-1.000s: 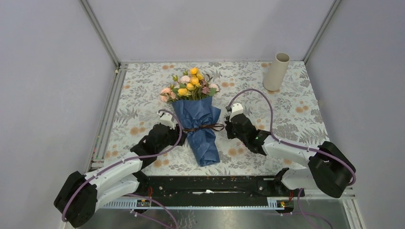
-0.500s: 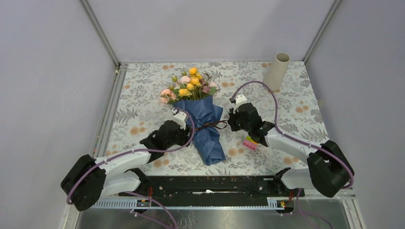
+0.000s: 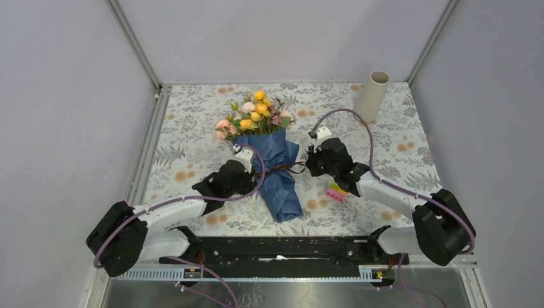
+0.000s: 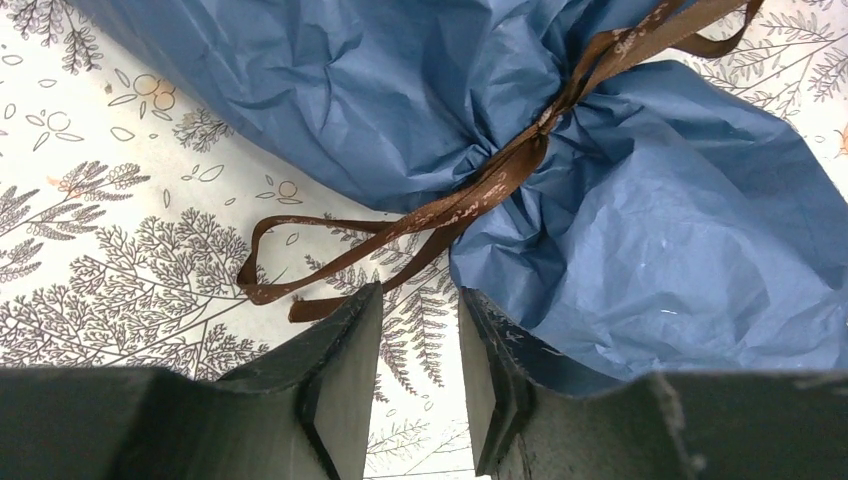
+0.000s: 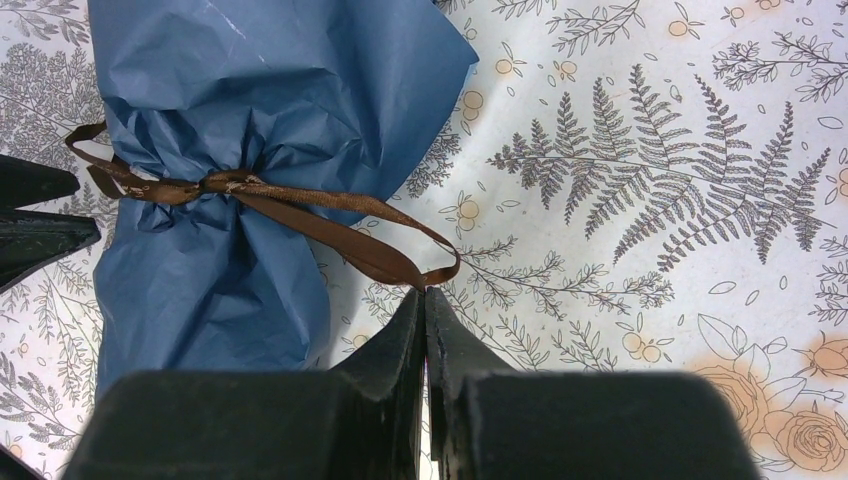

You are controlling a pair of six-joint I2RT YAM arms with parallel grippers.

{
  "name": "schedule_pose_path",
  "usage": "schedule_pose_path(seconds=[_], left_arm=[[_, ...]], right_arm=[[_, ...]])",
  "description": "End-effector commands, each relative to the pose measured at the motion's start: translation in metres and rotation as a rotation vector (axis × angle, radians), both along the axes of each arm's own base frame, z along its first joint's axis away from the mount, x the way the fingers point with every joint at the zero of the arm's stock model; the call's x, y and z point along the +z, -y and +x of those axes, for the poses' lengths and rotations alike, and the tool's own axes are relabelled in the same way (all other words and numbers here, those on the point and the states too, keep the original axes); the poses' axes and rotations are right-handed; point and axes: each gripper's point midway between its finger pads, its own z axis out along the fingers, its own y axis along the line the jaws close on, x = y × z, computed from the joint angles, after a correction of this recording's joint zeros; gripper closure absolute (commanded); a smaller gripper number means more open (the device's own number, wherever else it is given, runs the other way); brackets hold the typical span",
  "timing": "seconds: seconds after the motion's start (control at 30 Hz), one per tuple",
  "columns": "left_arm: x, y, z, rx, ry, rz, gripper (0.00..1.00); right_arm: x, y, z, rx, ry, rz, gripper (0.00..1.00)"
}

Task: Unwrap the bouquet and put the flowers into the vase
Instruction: Untie the ribbon from the wrapping paper.

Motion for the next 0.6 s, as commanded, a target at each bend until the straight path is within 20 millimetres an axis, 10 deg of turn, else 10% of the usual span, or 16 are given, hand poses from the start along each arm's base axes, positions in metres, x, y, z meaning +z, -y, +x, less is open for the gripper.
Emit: schedule_pose_path(seconds=[0.0, 0.57], left_arm=[[0.017, 0.001, 0.011, 0.051, 0.037, -0.017, 0.62], [0.01, 0.01, 0.015, 0.017, 0.03, 0.016, 0.63]], right_arm=[[0.023, -0.002, 0.007, 0.001, 0.053, 0.039, 0.98], [0.029, -0.005, 0.003, 0.021, 0.057, 0.072, 0.97]])
